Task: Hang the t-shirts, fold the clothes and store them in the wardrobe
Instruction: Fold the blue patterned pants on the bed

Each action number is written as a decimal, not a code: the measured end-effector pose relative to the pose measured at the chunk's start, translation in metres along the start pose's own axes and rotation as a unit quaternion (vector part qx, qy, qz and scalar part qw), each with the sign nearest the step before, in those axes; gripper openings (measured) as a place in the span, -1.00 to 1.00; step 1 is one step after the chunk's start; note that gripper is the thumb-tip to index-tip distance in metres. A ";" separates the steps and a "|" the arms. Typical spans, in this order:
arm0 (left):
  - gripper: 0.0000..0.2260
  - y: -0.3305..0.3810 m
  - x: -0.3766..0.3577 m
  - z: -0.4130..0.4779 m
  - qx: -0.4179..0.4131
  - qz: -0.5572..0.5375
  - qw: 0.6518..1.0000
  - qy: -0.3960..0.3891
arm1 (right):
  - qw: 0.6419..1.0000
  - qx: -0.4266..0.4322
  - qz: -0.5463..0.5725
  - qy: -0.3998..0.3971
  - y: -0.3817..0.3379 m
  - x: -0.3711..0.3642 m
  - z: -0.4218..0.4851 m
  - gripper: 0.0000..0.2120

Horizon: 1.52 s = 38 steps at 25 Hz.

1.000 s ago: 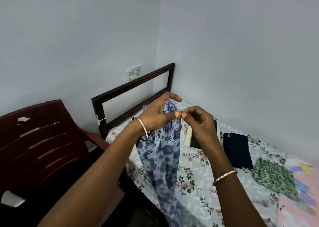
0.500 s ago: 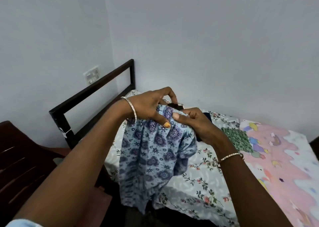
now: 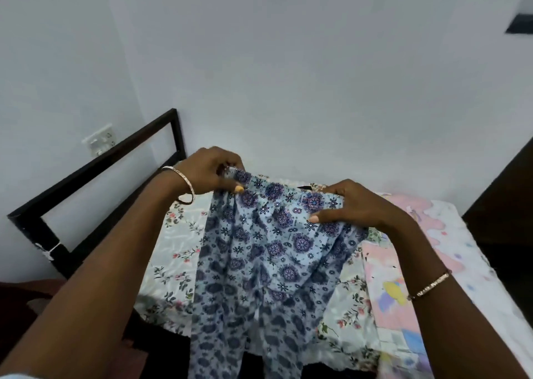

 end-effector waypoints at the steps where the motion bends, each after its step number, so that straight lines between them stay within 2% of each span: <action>1: -0.73 0.006 0.001 0.005 -0.008 -0.047 0.998 0.038 | 1.000 -0.005 0.015 0.011 0.013 0.011 -0.009 -0.45; 3: -0.71 0.020 -0.003 0.018 -0.023 -0.139 0.986 0.084 | 0.998 -0.017 0.045 0.047 0.040 0.040 -0.026 -0.37; 5: -0.72 0.036 -0.011 0.032 -0.041 -0.177 0.979 0.093 | 0.992 0.004 0.108 0.065 0.059 0.067 -0.046 -0.49; 9: -0.85 0.062 -0.015 0.061 -0.048 -0.139 0.982 0.117 | 0.983 0.075 0.168 0.019 0.074 0.099 -0.082 -0.59; 13: -0.91 0.101 -0.019 0.092 -0.032 -0.064 0.988 0.138 | 0.992 0.046 0.119 0.017 0.109 0.126 -0.104 -0.79; 15: -0.87 0.116 -0.023 0.104 -0.024 -0.053 0.989 0.138 | 0.997 0.021 0.070 0.030 0.124 0.142 -0.113 -0.65; 18: -0.85 0.126 -0.034 0.119 -0.019 -0.103 0.990 0.098 | 0.994 0.002 0.008 0.109 0.139 0.168 -0.129 -0.43; 21: -0.66 0.129 -0.048 0.135 -0.022 -0.182 0.982 0.051 | 0.986 0.020 -0.008 0.166 0.150 0.186 -0.143 -0.44; 23: -0.51 0.129 -0.051 0.145 -0.027 -0.220 0.973 0.057 | 0.982 0.027 0.036 0.184 0.165 0.193 -0.143 -0.49; 27: -0.68 0.137 -0.052 0.163 -0.047 -0.253 0.965 0.056 | 0.955 0.064 0.204 0.208 0.192 0.205 -0.134 -0.62; 31: -0.69 0.122 -0.046 0.191 -0.013 -0.195 0.978 0.067 | 0.947 0.047 0.254 0.190 0.198 0.215 -0.118 -0.48; 33: -0.57 0.118 -0.046 0.202 -0.020 -0.203 0.976 0.069 | 0.947 0.055 0.267 0.169 0.200 0.221 -0.111 -0.46; 34: -0.59 0.115 -0.048 0.205 -0.042 -0.257 0.963 0.063 | 0.939 0.068 0.292 0.168 0.202 0.226 -0.108 -0.46; 35: -0.66 0.112 -0.055 0.209 -0.065 -0.353 0.933 0.040 | 0.927 0.087 0.324 0.165 0.202 0.229 -0.104 -0.49; 37: -0.71 0.108 -0.075 0.223 -0.097 -0.566 0.818 -0.038 | 0.899 0.133 0.393 0.140 0.198 0.228 -0.092 -0.59; 38: -0.65 0.102 -0.084 0.235 -0.085 -0.613 0.784 -0.050 | 0.886 0.146 0.422 0.123 0.194 0.223 -0.083 -0.61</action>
Point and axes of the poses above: each hand's wrist, its own z-axis towards the middle knuckle, its own x-axis out of the back of the hand, y = z × x, the point moved 9 cm from there along z, towards the middle knuckle, and after that the axes turned 11 degrees about -y, right-handed, at the moved point
